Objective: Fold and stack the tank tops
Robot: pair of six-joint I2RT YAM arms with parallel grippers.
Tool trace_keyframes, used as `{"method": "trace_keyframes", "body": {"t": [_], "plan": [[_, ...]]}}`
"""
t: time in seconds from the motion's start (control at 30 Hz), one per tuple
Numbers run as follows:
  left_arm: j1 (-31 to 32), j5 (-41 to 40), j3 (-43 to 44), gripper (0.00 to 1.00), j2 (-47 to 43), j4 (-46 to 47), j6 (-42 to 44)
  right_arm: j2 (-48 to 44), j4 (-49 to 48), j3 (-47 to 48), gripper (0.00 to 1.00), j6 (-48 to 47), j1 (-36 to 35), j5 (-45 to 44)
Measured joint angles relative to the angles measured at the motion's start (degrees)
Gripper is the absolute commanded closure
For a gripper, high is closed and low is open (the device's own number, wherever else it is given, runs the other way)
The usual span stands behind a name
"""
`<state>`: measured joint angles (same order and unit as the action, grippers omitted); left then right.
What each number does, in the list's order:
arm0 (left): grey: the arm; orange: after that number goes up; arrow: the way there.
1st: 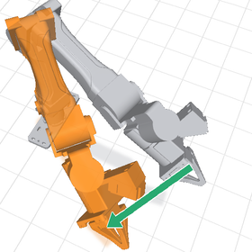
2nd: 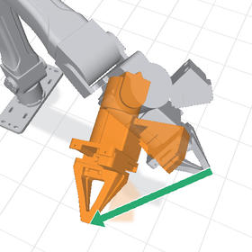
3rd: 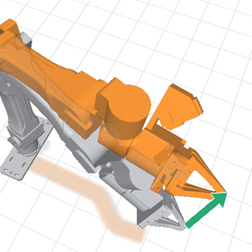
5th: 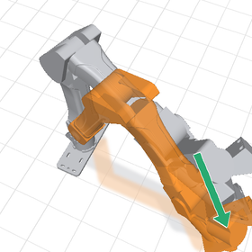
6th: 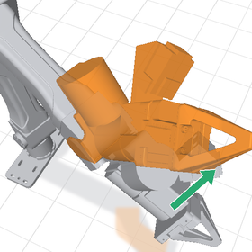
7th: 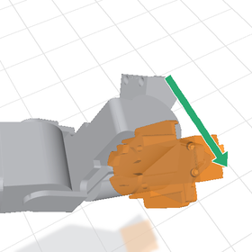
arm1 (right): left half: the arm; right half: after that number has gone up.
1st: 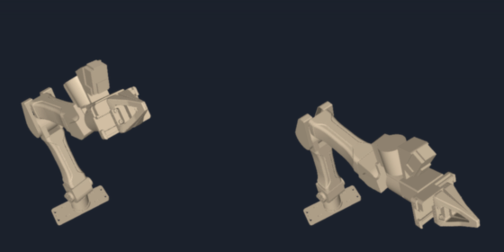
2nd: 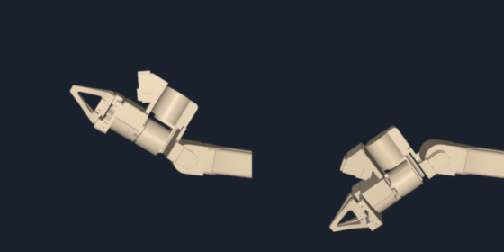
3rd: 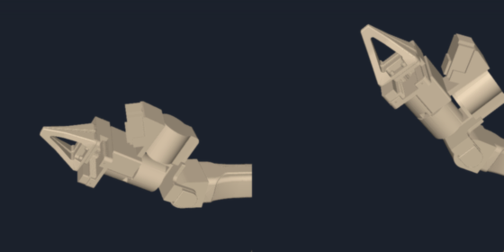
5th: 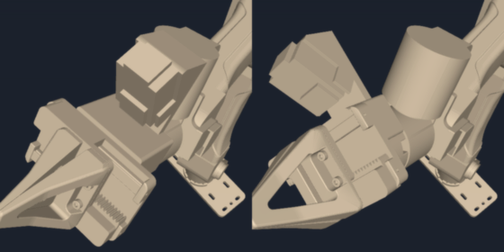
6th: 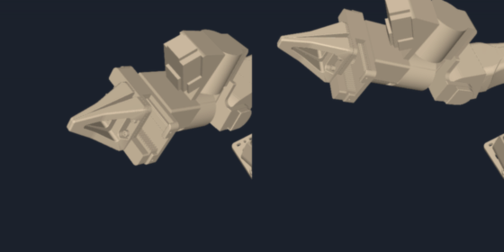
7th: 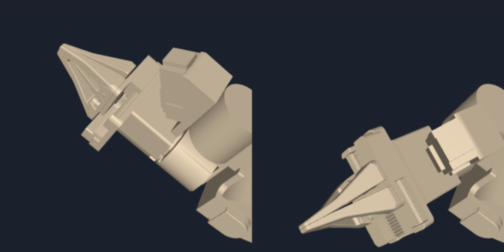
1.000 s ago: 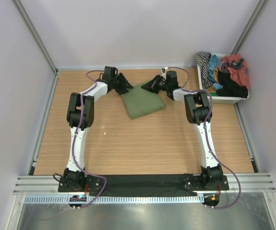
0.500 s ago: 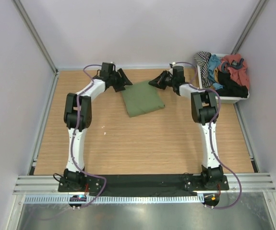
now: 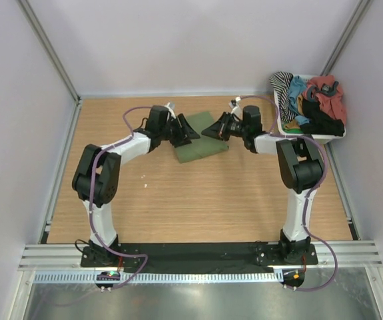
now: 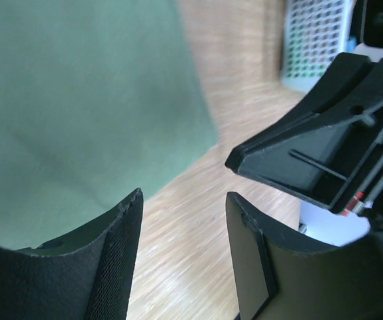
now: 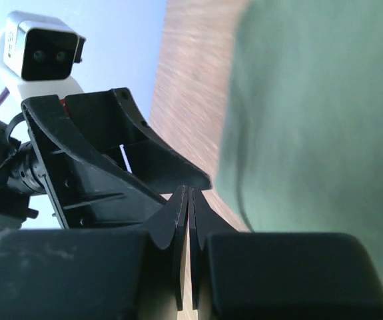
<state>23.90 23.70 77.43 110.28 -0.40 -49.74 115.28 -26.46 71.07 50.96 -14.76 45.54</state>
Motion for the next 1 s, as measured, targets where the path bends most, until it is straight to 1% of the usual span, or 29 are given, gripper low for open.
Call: {"method": "trace_keyframes", "body": {"t": [0.17, 0.27, 0.43, 0.5, 0.53, 0.57, 0.63, 0.67, 0.73, 0.77, 0.87, 1.0], "plan": [[-0.8, 1.9, -8.6, 0.49, 1.9, 5.6, -4.0, 8.5, -12.2, -7.2, 0.94, 8.0, 0.7, 2.1], [-1.4, 2.1, -11.9, 0.49, 3.8, 7.8, -5.2, 13.1, -16.2, -9.7, 0.96, 11.7, 1.6, 2.7], [-3.1, 3.8, -14.1, 0.50, 4.3, 11.5, -5.8, 14.1, -21.6, -11.5, 0.95, 14.5, 4.7, 3.9], [-3.9, 4.4, -15.0, 0.48, 4.1, 12.2, -5.6, 13.3, -21.7, -12.7, 0.92, 14.3, 6.0, 3.6], [-4.1, 4.3, -15.2, 0.46, 3.7, 12.0, -5.4, 12.5, -21.1, -13.2, 0.90, 13.5, 6.5, 3.0], [-4.3, 3.7, -15.4, 0.42, 3.0, 11.5, -4.9, 11.3, -19.8, -13.6, 0.87, 12.6, 6.8, 2.1], [-4.7, 2.0, -15.9, 0.37, 1.4, 10.0, -3.5, 8.4, -16.2, -14.4, 0.80, 9.9, 7.2, -0.3], [-4.9, 0.8, -16.2, 0.33, 0.2, 8.7, -2.8, 6.6, -13.9, -14.7, 0.71, 8.5, 7.4, -1.6], [-5.2, -2.0, -16.7, 0.29, -2.4, 5.8, -1.4, 3.0, -9.8, -15.2, 0.61, 5.7, 7.6, -4.0], [-5.4, -3.7, -16.8, 0.27, -3.8, 4.2, -0.7, 0.4, -6.8, -15.4, 0.52, 3.6, 7.7, -5.9], [-5.6, -7.6, -16.8, 0.25, -7.0, 0.7, 0.7, -5.6, -1.2, -15.7, 0.47, -0.9, 7.6, -9.8], [-5.7, -11.0, -16.1, 0.25, -8.6, -3.0, 2.3, -11.3, 5.7, -15.3, 0.44, -6.6, 6.6, -15.3]]}}
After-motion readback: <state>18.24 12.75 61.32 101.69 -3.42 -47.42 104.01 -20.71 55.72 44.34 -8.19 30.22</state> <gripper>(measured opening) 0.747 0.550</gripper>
